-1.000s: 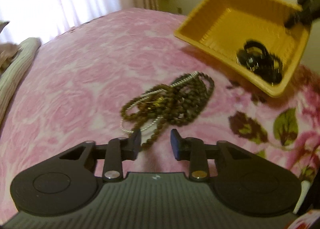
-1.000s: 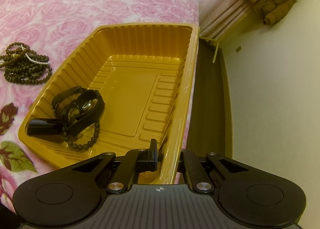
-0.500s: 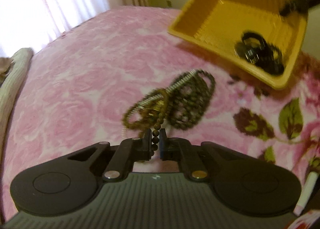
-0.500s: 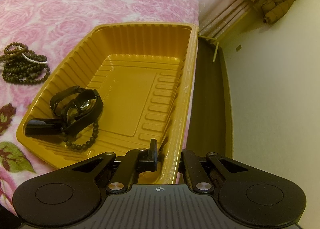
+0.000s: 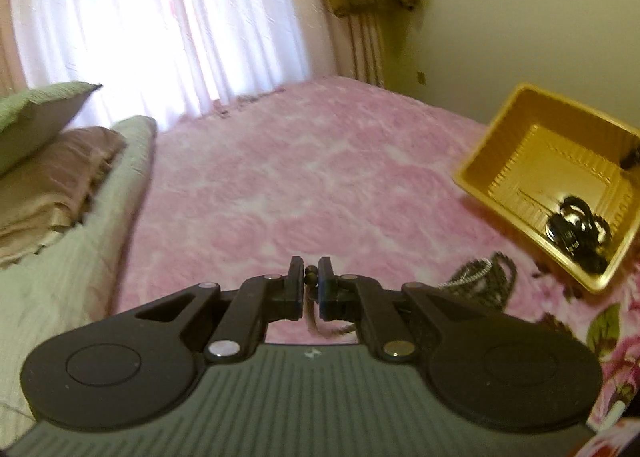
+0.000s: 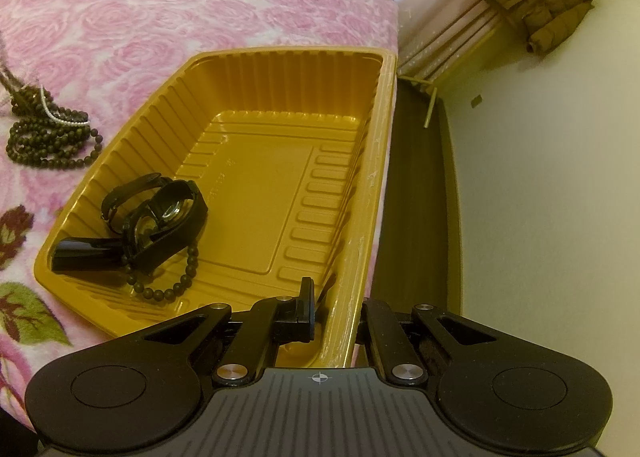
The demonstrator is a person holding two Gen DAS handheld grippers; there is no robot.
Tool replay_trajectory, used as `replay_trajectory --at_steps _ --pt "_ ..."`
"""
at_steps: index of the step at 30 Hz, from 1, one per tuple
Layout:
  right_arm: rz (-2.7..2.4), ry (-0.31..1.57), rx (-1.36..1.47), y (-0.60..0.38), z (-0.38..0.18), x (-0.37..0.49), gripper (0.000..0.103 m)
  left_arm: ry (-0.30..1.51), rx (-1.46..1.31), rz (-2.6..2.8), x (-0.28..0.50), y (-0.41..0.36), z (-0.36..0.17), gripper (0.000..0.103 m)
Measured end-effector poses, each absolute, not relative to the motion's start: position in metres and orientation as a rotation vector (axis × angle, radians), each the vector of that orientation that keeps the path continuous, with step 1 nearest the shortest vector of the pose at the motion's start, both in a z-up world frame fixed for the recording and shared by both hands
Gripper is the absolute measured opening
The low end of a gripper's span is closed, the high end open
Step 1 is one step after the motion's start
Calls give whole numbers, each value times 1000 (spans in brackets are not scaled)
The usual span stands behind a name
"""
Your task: Organize jewelry
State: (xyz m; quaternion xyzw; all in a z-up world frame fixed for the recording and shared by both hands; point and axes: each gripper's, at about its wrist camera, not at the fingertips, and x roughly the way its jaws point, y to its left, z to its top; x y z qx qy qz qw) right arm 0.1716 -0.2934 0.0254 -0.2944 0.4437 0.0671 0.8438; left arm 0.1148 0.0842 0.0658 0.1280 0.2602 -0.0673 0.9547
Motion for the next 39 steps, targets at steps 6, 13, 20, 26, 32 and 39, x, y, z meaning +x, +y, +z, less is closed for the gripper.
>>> replay_trajectory --at_steps 6,13,20,26,32,39 --pt "143 933 -629 -292 28 171 6 484 249 -101 113 98 86 6" --pt "143 928 -636 -291 29 171 6 410 267 -50 107 114 118 6" --pt "145 922 -636 -290 32 170 6 362 290 -2 103 128 143 6" --pt "148 919 -637 -289 34 170 6 322 298 19 101 136 163 6" --pt "150 913 -638 -288 37 169 6 270 296 42 98 142 185 6" --pt "150 911 -637 -289 37 168 6 243 311 49 99 145 200 6"
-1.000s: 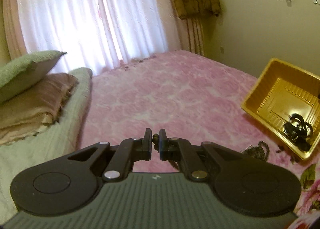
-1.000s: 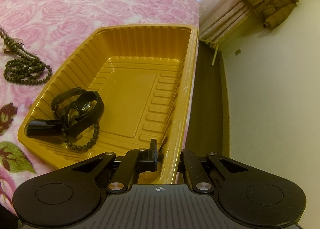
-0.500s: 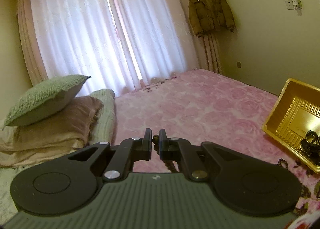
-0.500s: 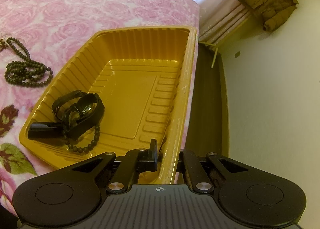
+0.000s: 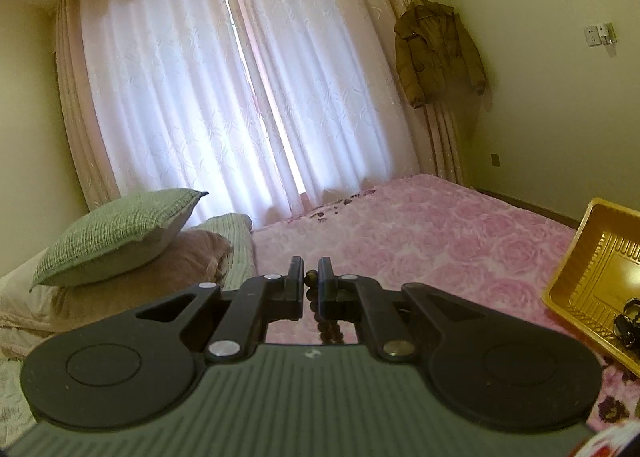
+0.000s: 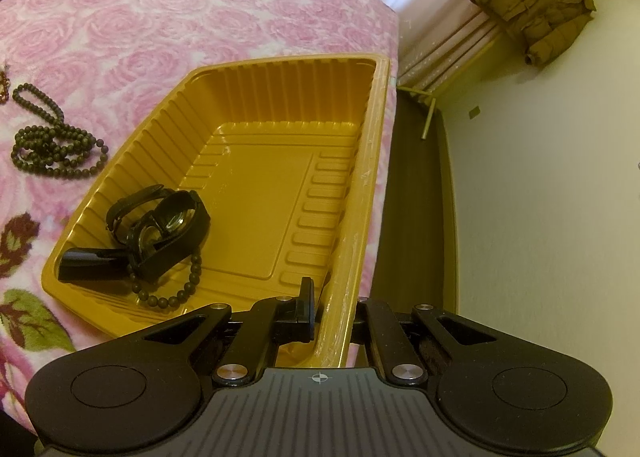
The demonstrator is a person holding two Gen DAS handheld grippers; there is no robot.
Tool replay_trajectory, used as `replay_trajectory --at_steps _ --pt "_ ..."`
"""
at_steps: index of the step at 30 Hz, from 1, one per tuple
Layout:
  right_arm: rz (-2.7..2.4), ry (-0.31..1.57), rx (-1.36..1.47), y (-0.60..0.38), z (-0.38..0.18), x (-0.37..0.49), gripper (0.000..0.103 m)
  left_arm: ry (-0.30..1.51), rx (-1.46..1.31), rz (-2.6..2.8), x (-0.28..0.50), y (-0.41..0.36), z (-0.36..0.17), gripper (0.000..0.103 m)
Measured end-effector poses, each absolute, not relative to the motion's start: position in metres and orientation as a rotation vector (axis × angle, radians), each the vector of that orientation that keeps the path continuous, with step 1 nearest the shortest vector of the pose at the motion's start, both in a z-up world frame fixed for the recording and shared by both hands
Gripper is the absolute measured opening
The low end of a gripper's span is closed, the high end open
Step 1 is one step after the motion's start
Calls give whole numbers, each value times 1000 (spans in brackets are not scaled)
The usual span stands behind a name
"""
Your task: Organize jewelry
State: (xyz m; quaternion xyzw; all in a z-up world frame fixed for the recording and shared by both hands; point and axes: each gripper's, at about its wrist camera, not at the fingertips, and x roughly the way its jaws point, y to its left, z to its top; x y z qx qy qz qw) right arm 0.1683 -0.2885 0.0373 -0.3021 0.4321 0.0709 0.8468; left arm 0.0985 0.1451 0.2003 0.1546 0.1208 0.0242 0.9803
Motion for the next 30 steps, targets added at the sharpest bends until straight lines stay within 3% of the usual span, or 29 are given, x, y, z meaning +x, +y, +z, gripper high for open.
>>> replay_trajectory --at_steps 6,18,22,30 --pt "148 906 -636 -289 38 168 6 307 326 20 101 143 187 6" --pt "150 908 -635 -291 38 169 6 589 242 -167 80 120 69 7" --pt "148 910 -638 -292 38 170 6 669 239 -217 63 116 38 25" --pt "149 907 -639 -291 36 171 6 734 216 -39 70 158 4 26"
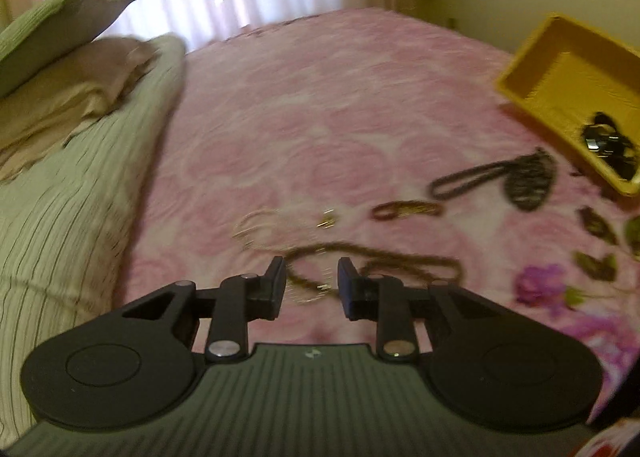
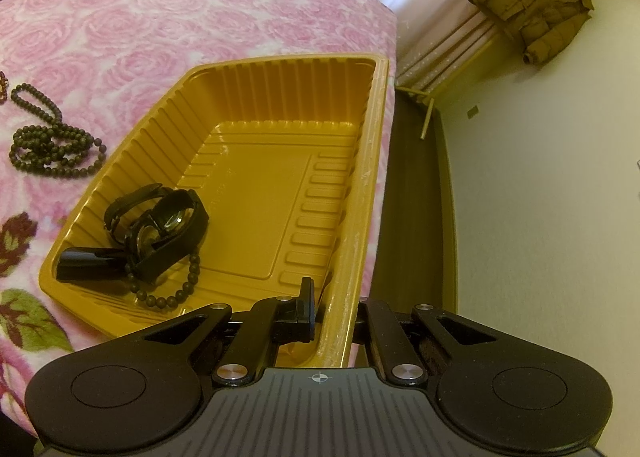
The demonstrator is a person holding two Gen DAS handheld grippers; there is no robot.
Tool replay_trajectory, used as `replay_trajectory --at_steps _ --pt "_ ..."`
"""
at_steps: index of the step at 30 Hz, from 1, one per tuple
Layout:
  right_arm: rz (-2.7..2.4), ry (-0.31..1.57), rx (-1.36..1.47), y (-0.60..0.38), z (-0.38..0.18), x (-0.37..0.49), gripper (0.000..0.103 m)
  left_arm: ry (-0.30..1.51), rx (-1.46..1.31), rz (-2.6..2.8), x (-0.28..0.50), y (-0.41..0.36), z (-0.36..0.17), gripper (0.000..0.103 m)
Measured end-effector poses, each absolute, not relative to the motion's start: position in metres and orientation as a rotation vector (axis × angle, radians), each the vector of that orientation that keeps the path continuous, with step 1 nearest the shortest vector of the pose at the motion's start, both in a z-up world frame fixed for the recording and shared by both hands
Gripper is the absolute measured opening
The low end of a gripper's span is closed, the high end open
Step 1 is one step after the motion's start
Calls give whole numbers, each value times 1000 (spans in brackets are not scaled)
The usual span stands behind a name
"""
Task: Organize jewelry
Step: 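Grasp the pearl necklace chain with the left tool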
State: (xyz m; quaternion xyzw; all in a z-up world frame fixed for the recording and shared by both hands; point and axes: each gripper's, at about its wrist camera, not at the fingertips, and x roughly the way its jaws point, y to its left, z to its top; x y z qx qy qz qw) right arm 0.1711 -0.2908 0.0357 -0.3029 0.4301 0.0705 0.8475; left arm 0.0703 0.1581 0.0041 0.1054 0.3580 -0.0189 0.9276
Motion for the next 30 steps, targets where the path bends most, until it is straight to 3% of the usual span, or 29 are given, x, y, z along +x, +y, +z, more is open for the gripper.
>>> replay_trajectory --at_steps 6,8,16,17,23,30 --pt "149 908 -639 -289 35 171 6 741 180 -46 97 160 -17 25" --pt "149 908 -639 -289 34 171 6 751 194 -58 105 154 -25 17" --pt "146 911 -638 -291 31 172 6 834 181 -69 134 152 -50 12" --pt "146 911 -638 -291 31 172 6 843 175 -70 135 152 -48 2" --pt "148 908 -635 -291 31 171 6 778 184 -84 129 150 -12 2" --pt "157 901 -625 -291 36 170 6 625 177 -134 126 143 66 2"
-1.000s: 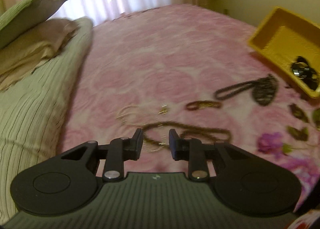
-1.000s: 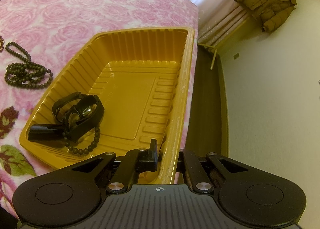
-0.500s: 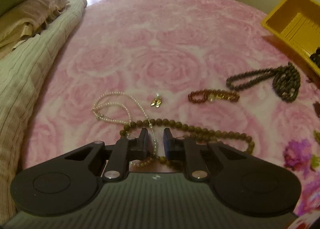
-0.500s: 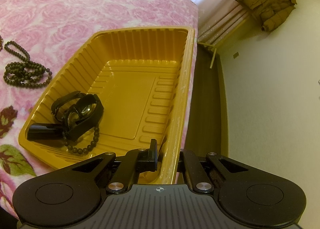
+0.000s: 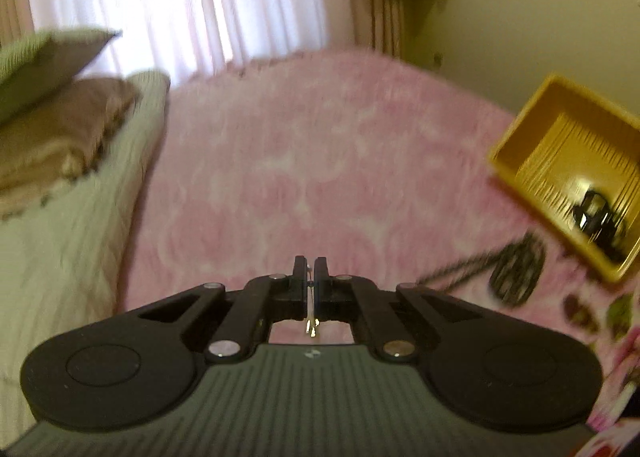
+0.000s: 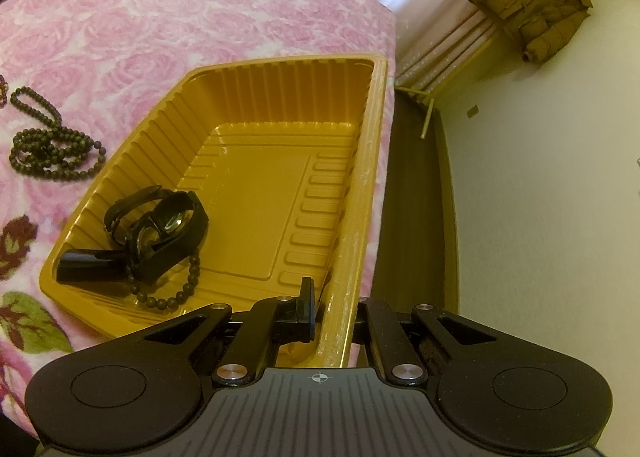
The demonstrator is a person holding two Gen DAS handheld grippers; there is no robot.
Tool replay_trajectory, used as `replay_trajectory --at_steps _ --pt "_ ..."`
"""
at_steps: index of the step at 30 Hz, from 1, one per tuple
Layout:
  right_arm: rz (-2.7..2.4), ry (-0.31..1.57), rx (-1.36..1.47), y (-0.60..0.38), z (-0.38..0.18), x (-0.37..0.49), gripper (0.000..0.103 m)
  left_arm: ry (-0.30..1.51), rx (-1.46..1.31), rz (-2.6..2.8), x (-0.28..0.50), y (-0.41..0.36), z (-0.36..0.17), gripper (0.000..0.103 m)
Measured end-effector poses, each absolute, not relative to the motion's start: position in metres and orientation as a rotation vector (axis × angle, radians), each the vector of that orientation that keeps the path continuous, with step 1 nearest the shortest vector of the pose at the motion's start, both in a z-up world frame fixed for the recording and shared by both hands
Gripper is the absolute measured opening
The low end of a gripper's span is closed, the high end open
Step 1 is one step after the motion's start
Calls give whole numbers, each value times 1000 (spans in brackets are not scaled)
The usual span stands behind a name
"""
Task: Organize jewelry
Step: 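Grasp the pearl necklace chain with the left tool, then lower the pearl necklace into the tray and open the left tool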
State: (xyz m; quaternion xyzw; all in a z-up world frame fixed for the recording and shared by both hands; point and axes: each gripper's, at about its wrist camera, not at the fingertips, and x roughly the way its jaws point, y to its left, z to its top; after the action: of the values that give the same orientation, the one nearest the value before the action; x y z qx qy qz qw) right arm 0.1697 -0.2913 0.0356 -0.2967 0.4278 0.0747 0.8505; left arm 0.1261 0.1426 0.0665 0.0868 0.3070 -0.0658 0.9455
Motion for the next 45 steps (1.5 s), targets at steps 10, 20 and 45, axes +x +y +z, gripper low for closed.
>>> replay_trajectory --at_steps 10,20,45 --pt "166 887 -622 -291 40 169 6 491 184 -231 125 108 131 2" --pt "170 882 -614 -293 41 168 6 446 177 -410 133 33 144 2" --pt "178 880 -576 -301 41 169 6 489 162 -639 224 -162 111 5"
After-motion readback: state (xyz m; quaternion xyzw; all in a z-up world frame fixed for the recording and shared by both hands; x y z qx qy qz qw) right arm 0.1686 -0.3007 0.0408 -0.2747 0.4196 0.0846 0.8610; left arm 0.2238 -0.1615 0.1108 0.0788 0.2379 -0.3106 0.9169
